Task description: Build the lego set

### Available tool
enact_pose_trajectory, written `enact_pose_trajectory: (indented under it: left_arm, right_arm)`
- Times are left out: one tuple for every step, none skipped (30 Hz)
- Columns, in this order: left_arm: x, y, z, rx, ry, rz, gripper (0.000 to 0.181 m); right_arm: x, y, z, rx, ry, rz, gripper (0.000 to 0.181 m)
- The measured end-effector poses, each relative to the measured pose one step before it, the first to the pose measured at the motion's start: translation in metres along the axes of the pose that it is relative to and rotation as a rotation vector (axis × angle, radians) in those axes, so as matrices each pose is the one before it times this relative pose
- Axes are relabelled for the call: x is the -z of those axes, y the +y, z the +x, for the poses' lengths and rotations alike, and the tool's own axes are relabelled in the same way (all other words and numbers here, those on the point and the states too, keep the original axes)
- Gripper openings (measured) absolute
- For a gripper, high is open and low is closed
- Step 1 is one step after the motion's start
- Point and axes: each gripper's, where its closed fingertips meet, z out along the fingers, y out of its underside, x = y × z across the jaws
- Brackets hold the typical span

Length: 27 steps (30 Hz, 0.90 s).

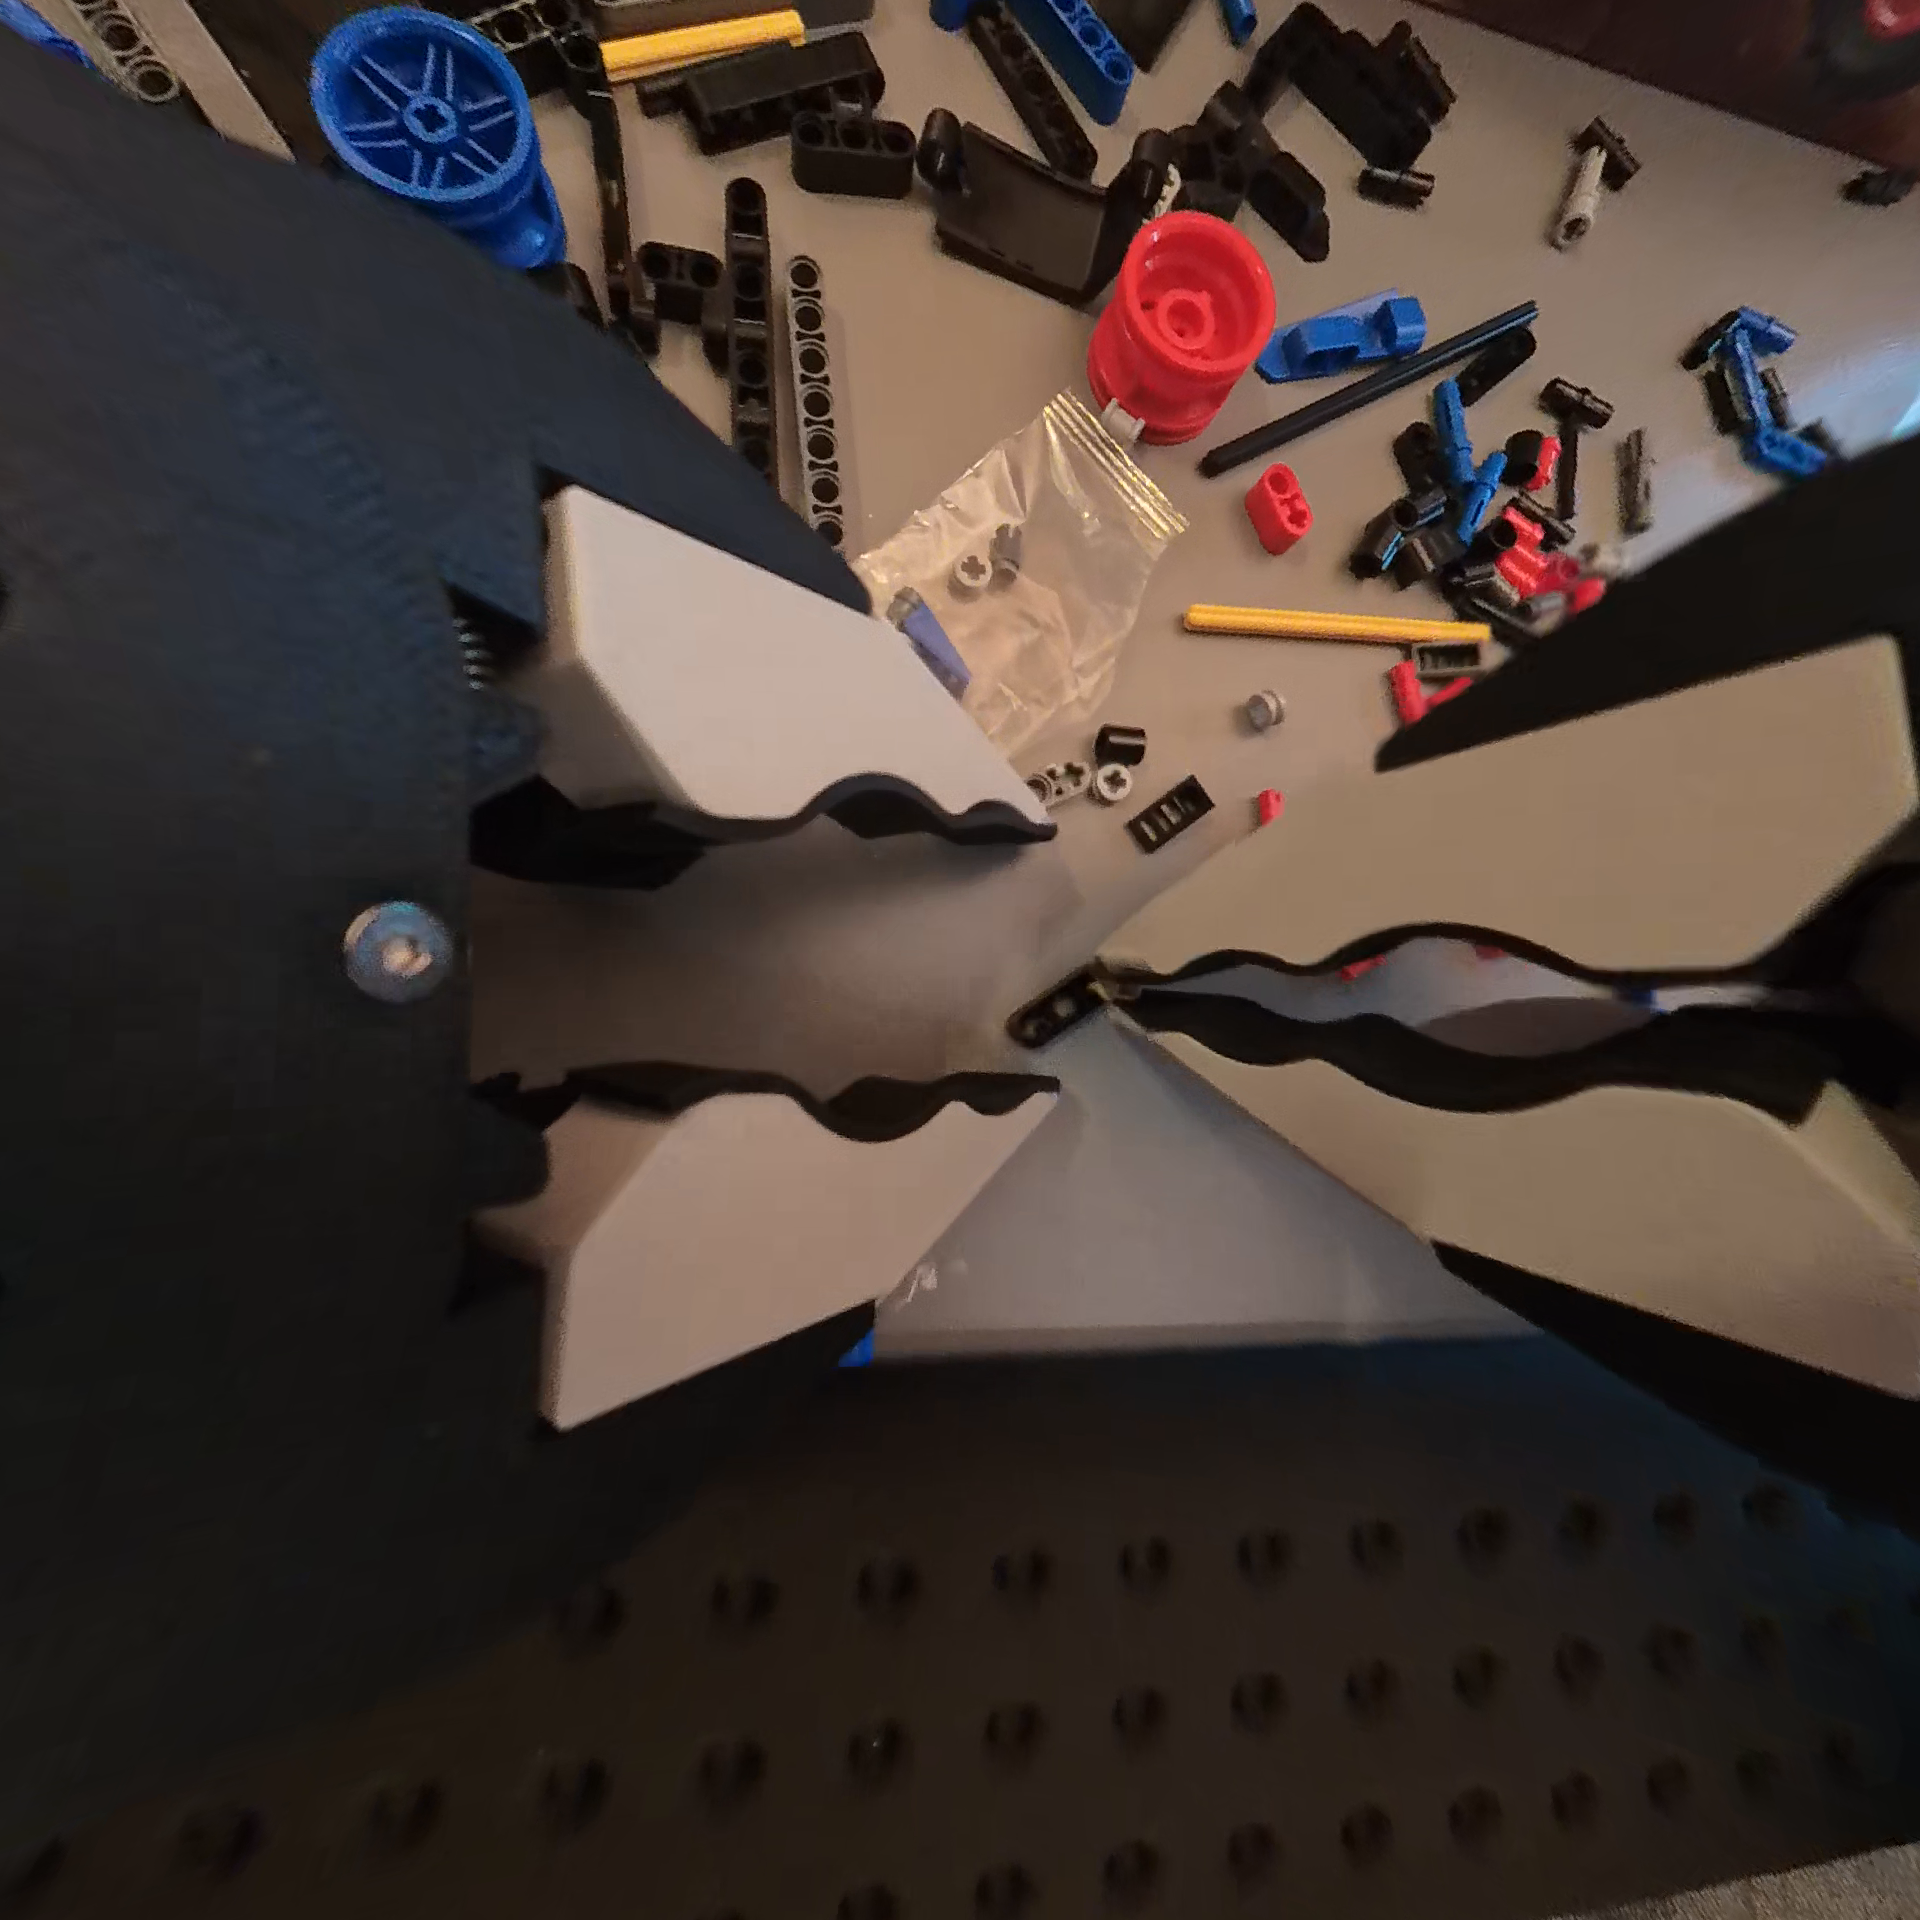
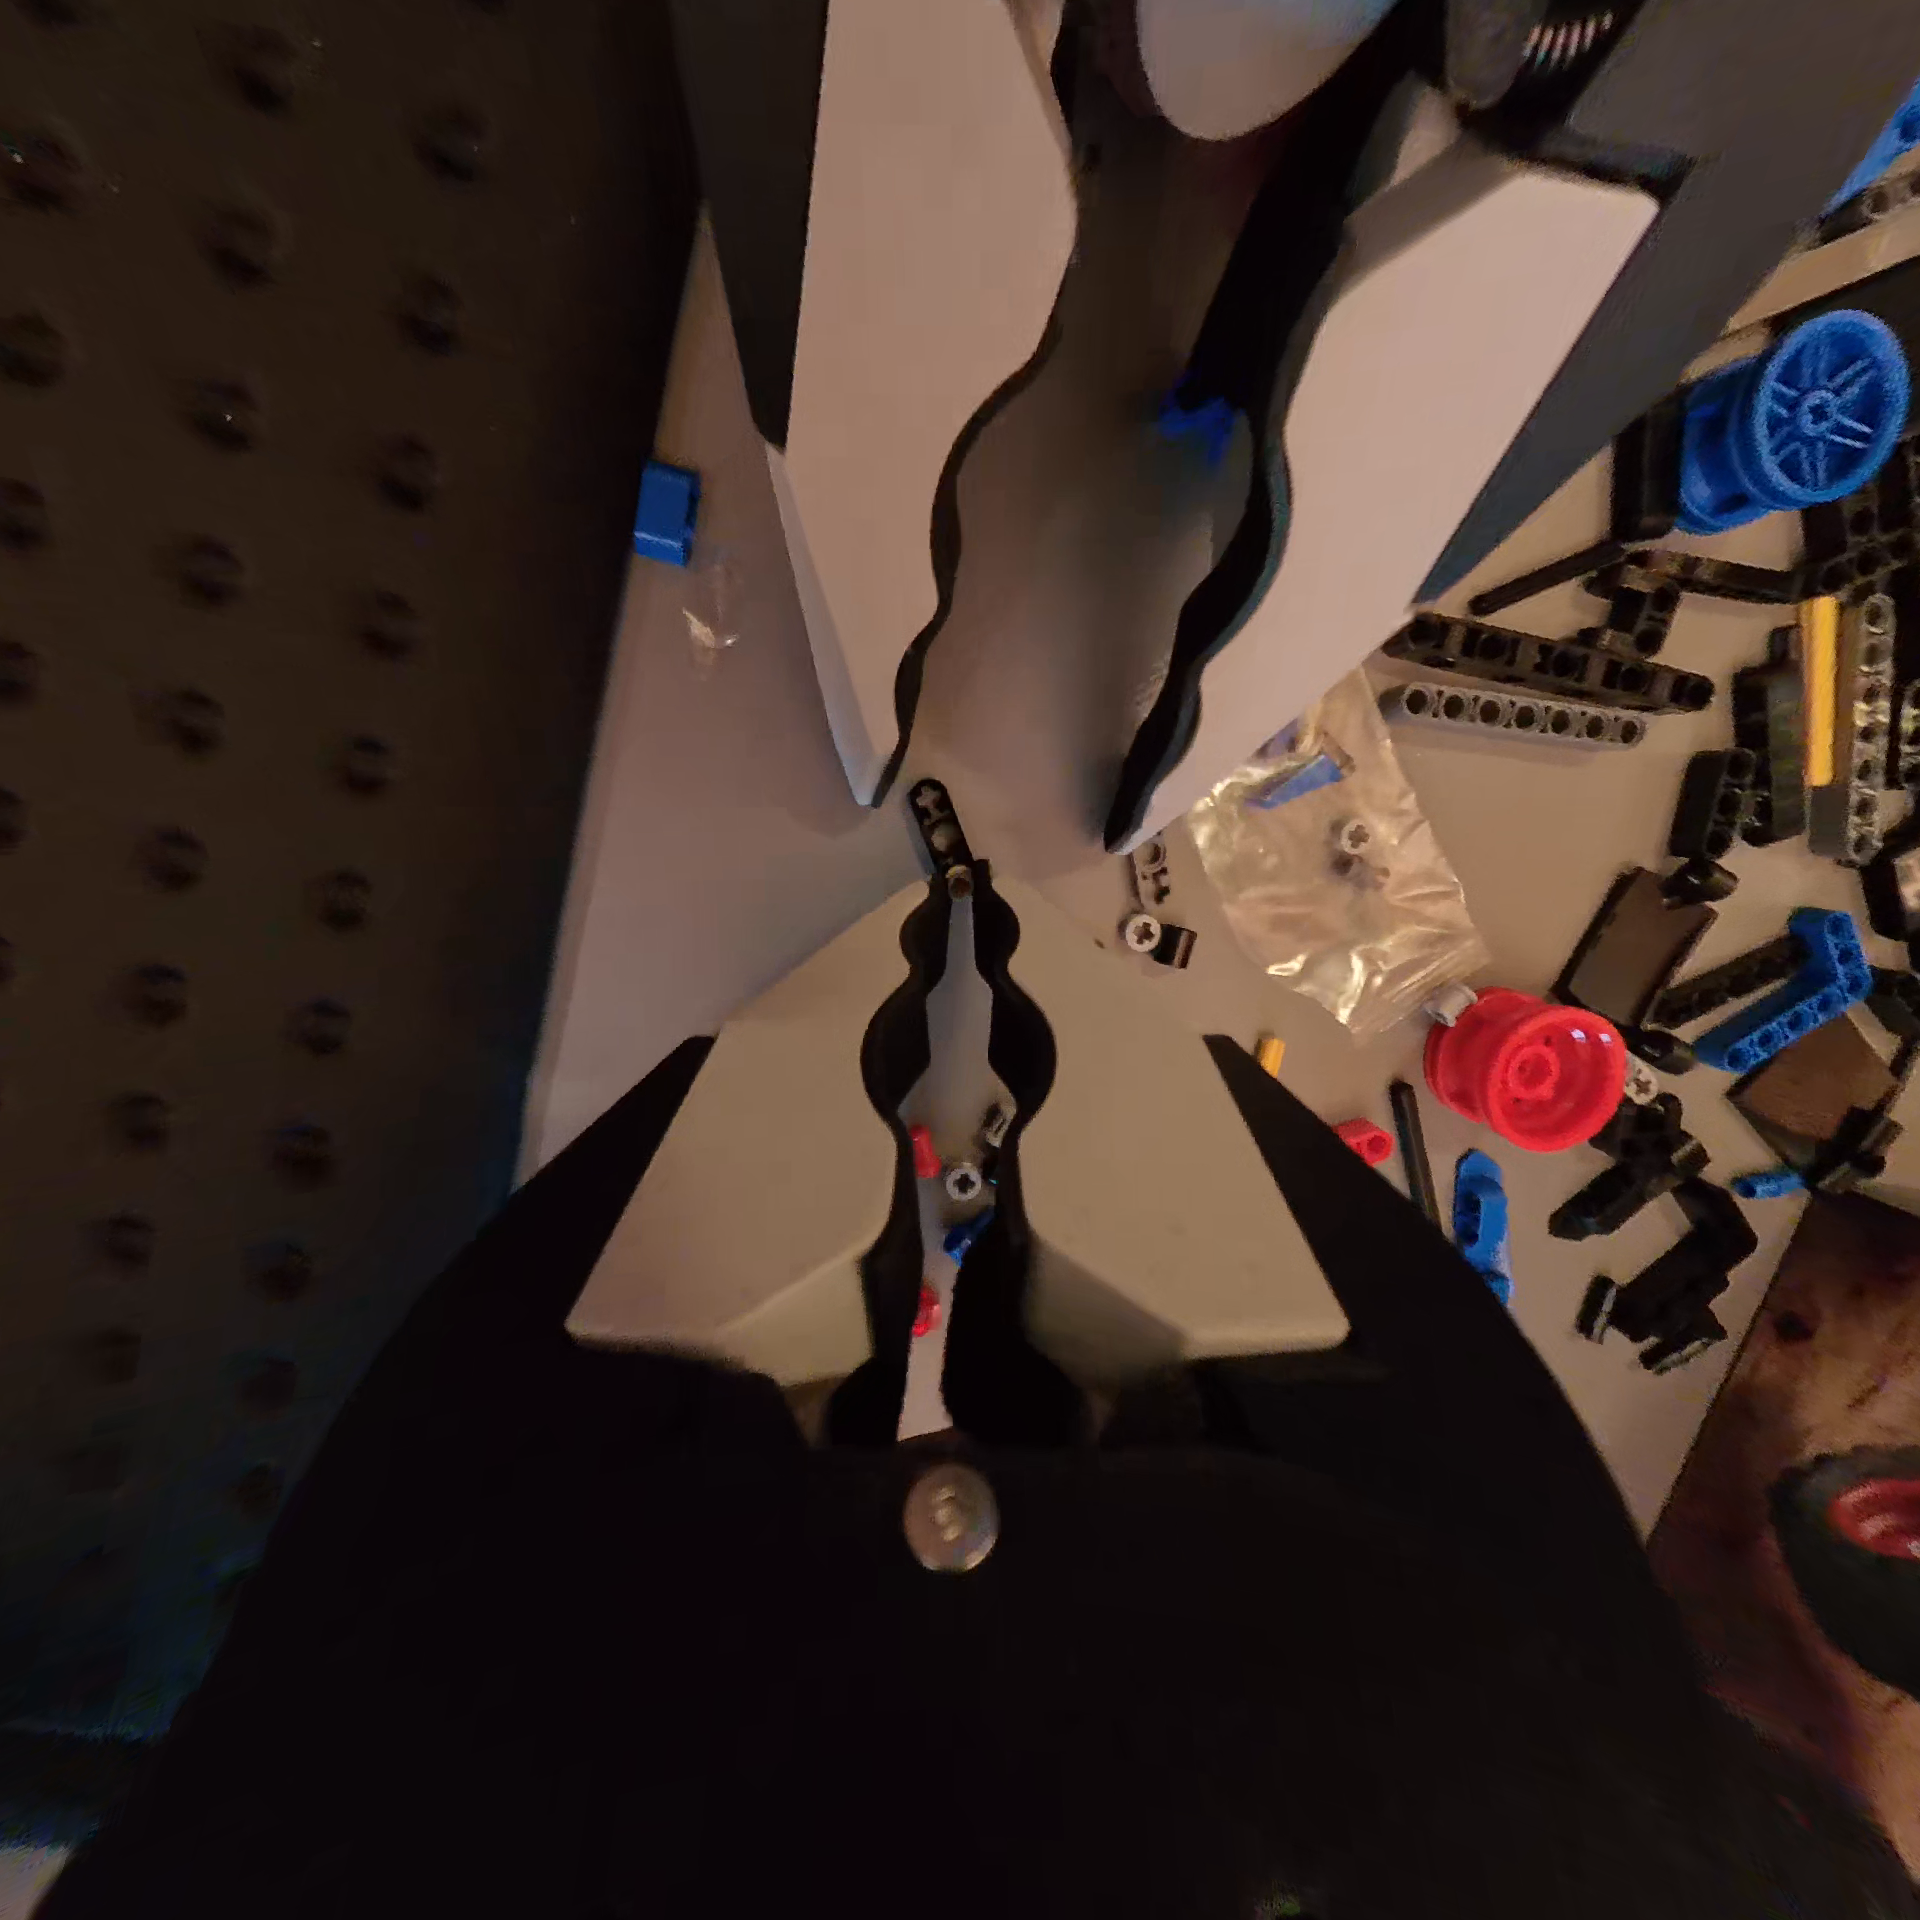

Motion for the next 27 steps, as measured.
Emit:
enact_pose_trajectory:
  left_arm:
    - [0.00215,-0.00252,0.00016,0.015,0.0084,0.016,0.041]
    - [0.00278,-0.00344,0.00071,0.0221,0.0152,0.0203,0.039]
    - [0.00298,-0.00303,-0.00071,0.0225,0.0085,0.0192,0.036]
    - [0.0026,-0.00183,-0.00153,0.0178,0.0025,0.0131,0.034]
    - [0.00239,-0.00117,-0.00119,0.0143,0.0045,0.0114,0.033]
    - [0.00219,-0.00123,-0.001,0.0151,0.0047,0.0138,0.031]
    - [0.00201,-0.00117,-0.00117,0.0149,0.0038,0.0132,0.03]
    - [0.00231,-0.00194,-0.00101,0.0141,0.0037,0.0165,0.027]
    - [0.00276,-0.0034,-0.00079,0.0177,0.0074,0.025,0.022]
    - [0.00315,-0.00475,-0.00036,0.019,0.0106,0.0324,0.013]
    - [0.00317,-0.00476,-0.00089,0.0171,0.0073,0.0315,0.009]
    - [0.00307,-0.00318,-0.00227,0.0061,-0.002,0.0223,0.003]
    - [0.00296,-0.00331,-0.0022,-0.0009,-0.0032,0.0243,0.002]
    - [0.00302,-0.00414,-0.00242,0.011,-0.0037,0.0278,0.001]
    - [0.00294,-0.00373,-0.00183,0.0186,0.0004,0.0243,0.0]
    - [0.00258,-0.00362,-0.00164,0.0118,-0.002,0.0229,0.0]
    - [0.00247,-0.00341,-0.00196,-0.0001,-0.01,0.0213,0.0]
    - [0.00227,-0.00314,-0.00214,-0.0077,-0.015,0.0169,0.0]
    - [0.00209,-0.00317,-0.00108,-0.0086,-0.01,0.0147,0.0]
    - [0.00172,-0.00323,-0.00009,-0.0098,-0.0068,0.0133,0.0]
    - [0.00149,-0.00245,-0.00084,-0.0167,-0.0149,0.0079,0.0]
    - [0.00124,-0.00195,-0.00106,-0.0212,-0.0169,0.0061,0.0]
    - [0.00141,-0.00253,-0.0017,-0.02,-0.0205,0.01,0.0]
    - [0.00145,-0.002,-0.00217,-0.0189,-0.0202,0.0053,0.0]
    - [0.0017,-0.00194,-0.00226,-0.0177,-0.0191,0.007,0.0]
    - [0.00188,-0.00258,-0.00247,-0.0116,-0.0184,0.0128,0.0]
    - [0.00175,-0.00194,-0.00313,-0.013,-0.0219,0.0082,0.0]
  right_arm:
    - [0.0015,-0.00022,0.00214,-0.0065,0.0304,0.0112,0.003]
    - [0.00239,-0.0009,0.00202,-0.0052,0.0293,0.0123,0.003]
    - [0.00293,-0.00097,0.00157,0.003,0.0297,0.0084,0.003]
    - [0.00337,-0.00057,0.00338,0.0081,0.0407,0.0005,0.004]
    - [0.00392,-0.00026,0.00456,0.0102,0.0464,-0.0048,0.004]
    - [0.00476,-0.00206,0.00469,0.0095,0.0441,0.0046,0.004]
    - [0.00557,-0.00478,0.00545,0.0055,0.046,0.0201,0.004]
    - [0.00548,-0.00548,0.00674,0.0046,0.0515,0.0222,0.003]
    - [0.00424,-0.00316,0.00518,0.0125,0.0424,0.0069,0.004]
    - [0.00291,-0.00221,0.00538,0.0213,0.0469,-0.0002,0.004]
    - [0.00216,-0.0025,0.00602,0.0172,0.0486,0.0005,0.004]
    - [0.00155,-0.00273,0.00438,0.0179,0.0368,0.0048,0.004]
    - [0.00133,-0.00251,0.00488,0.0154,0.0373,0.0032,0.004]
    - [0.00099,-0.00233,0.00593,0.0151,0.0424,0.0034,0.004]
    - [0.00041,-0.00223,0.00565,0.015,0.0395,0.0051,0.004]
    - [-0.00032,-0.0013,0.00492,0.0099,0.0315,0.0022,0.004]
    - [-0.00059,-0.00103,0.00469,0.0043,0.0277,0.0049,0.004]
    - [-0.00062,-0.00076,0.00408,0.0,0.0219,0.0038,0.004]
    - [-0.00078,-0.0006,0.0038,-0.0011,0.0185,0.0015,0.003]
    - [-0.00052,-0.00116,0.00371,-0.0056,0.0165,0.0049,0.004]
    - [-0.00014,-0.00195,0.00333,-0.0161,0.0098,0.0109,0.004]
    - [0.00028,-0.0024,0.00277,-0.0248,0.0029,0.0175,0.005]
    - [0.00065,-0.00299,0.0024,-0.0326,-0.0024,0.026,0.007]
    - [0.00071,-0.0032,0.00183,-0.0394,-0.0068,0.0277,0.011]
    - [0.00048,-0.00218,0.00167,-0.0407,-0.0065,0.0229,0.016]
    - [0.00015,-0.00096,0.00129,-0.0405,-0.0084,0.0182,0.02]
    - [0.00027,-0.00001,0.00136,-0.0422,-0.0094,0.0182,0.024]
